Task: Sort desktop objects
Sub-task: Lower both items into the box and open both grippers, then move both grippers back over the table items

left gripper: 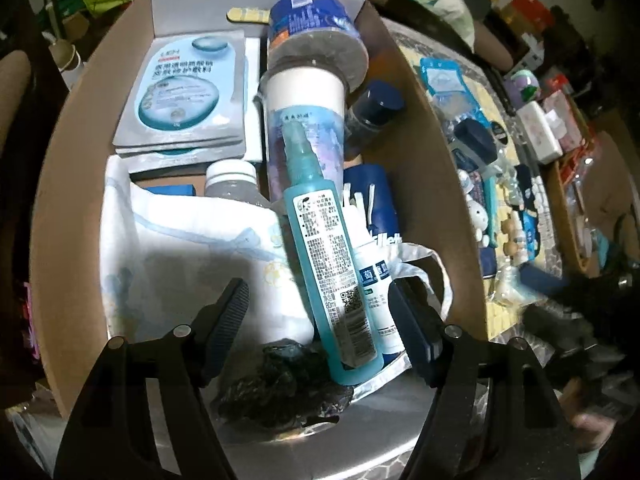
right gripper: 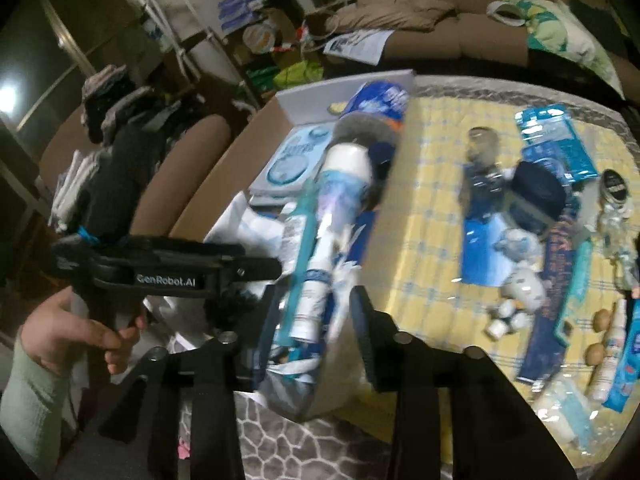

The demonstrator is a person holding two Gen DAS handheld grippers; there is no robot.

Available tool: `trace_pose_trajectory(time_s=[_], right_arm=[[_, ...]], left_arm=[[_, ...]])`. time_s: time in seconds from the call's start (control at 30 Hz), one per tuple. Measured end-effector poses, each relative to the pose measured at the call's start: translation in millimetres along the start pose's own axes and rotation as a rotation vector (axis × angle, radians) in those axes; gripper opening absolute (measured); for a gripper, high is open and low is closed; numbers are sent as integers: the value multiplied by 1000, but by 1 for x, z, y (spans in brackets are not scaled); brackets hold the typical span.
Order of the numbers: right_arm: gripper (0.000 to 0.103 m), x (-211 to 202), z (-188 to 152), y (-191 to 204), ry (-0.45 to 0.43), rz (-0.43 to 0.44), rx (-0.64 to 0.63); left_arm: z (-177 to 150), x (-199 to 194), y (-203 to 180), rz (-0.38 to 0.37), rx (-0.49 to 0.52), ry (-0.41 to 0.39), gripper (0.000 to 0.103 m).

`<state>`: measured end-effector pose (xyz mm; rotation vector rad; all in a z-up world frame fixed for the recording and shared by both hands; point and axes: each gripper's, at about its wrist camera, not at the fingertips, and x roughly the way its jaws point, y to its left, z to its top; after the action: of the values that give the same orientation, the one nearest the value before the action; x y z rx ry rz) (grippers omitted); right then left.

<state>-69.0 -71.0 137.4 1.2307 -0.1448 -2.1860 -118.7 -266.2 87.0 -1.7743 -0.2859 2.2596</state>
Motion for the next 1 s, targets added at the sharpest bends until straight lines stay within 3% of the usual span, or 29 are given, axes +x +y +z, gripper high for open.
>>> trace_pose_trajectory(time_s=[0.2, 0.37, 0.5, 0.6, 0.73, 0.87, 1.0], right_arm=[[58, -52, 2, -48, -74, -117, 14], [59, -84, -5, -102, -107, -164, 88], [59, -95, -16, -130, -115, -160, 138], [59, -98, -24, -143, -121, -152, 162], [59, -98, -32, -163, -125, -145, 200], [63, -95, -37, -180, -133, -135, 232], [64, -84, -33, -190, -126, -131, 226]], left_arm=[[1, 16, -9, -9, 7, 20, 69], [0, 26, -20, -40, 16, 38, 69], [0, 29, -30, -24, 25, 41, 69], [-1, 14, -40, 26, 33, -16, 69], [-6, -20, -78, 82, 117, -165, 71], [-11, -30, -131, 50, 219, -226, 86], [-10, -20, -177, 27, 282, -245, 91]])
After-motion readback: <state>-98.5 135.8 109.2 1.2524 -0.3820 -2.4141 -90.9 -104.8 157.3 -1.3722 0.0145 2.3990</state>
